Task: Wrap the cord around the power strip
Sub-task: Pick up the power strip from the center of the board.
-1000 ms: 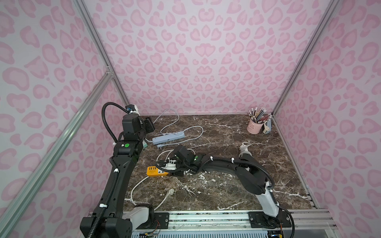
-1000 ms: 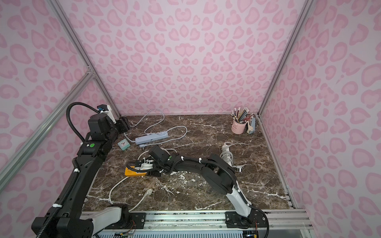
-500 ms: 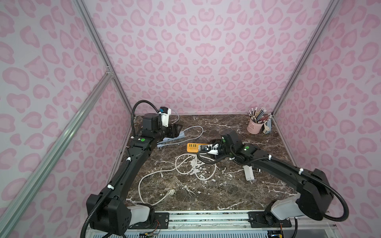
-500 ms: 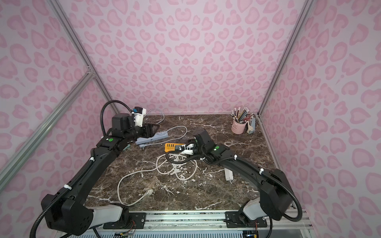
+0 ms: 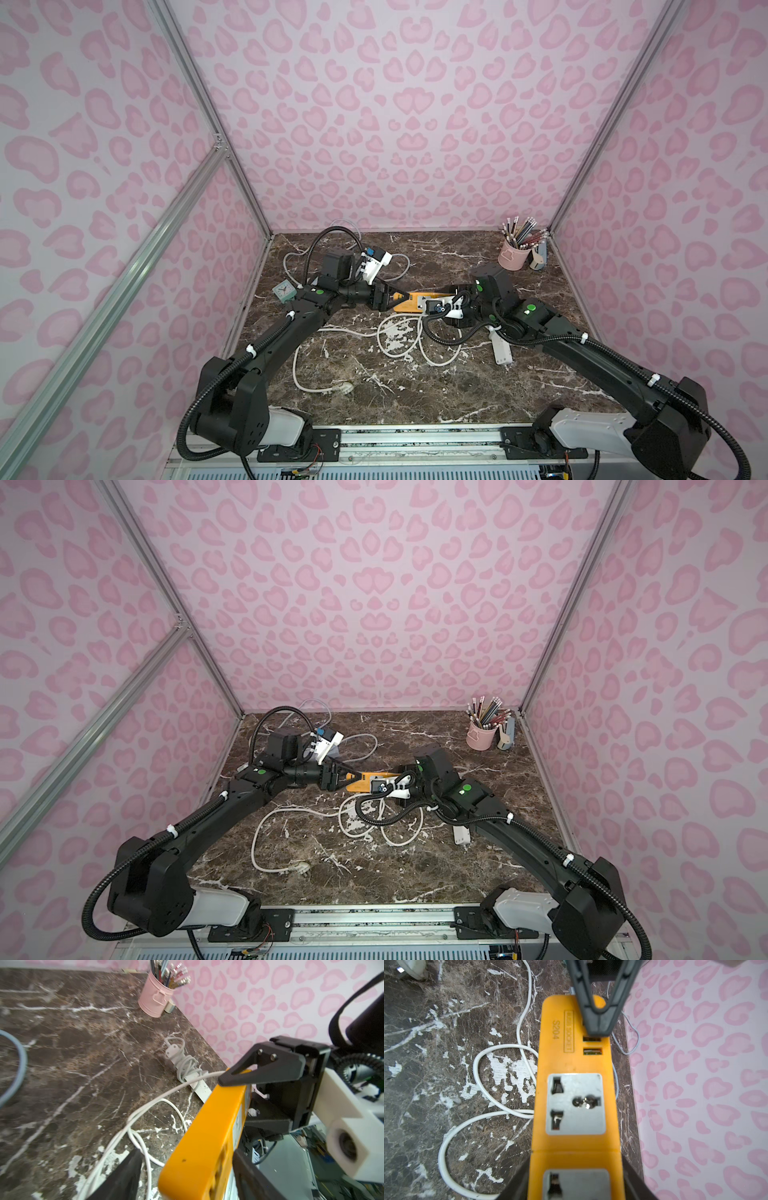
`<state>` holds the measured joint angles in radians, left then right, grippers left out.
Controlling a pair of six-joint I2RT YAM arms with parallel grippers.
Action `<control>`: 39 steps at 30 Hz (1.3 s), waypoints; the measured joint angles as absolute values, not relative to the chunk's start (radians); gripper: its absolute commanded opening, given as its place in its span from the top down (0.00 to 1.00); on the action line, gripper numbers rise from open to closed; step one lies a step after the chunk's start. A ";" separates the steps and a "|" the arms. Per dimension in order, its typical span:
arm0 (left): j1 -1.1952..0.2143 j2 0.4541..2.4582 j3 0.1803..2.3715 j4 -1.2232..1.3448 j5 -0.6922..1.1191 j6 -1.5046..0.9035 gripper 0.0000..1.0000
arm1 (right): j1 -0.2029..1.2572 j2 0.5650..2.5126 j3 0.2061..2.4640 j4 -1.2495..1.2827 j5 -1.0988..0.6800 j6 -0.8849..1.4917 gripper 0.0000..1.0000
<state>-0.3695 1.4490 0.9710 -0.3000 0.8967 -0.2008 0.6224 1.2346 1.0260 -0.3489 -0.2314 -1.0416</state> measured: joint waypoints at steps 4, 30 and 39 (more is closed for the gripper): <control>-0.393 1.487 0.973 -0.301 0.955 -0.184 0.47 | 0.617 1.238 1.026 -0.360 -0.251 -1.048 0.83; -0.328 1.450 0.961 -0.003 0.932 -0.434 0.97 | 0.470 1.202 0.977 -0.004 -0.142 -0.678 0.34; -0.344 1.377 0.945 0.443 0.776 -0.772 0.97 | 0.336 1.353 1.095 0.046 -0.086 0.031 0.39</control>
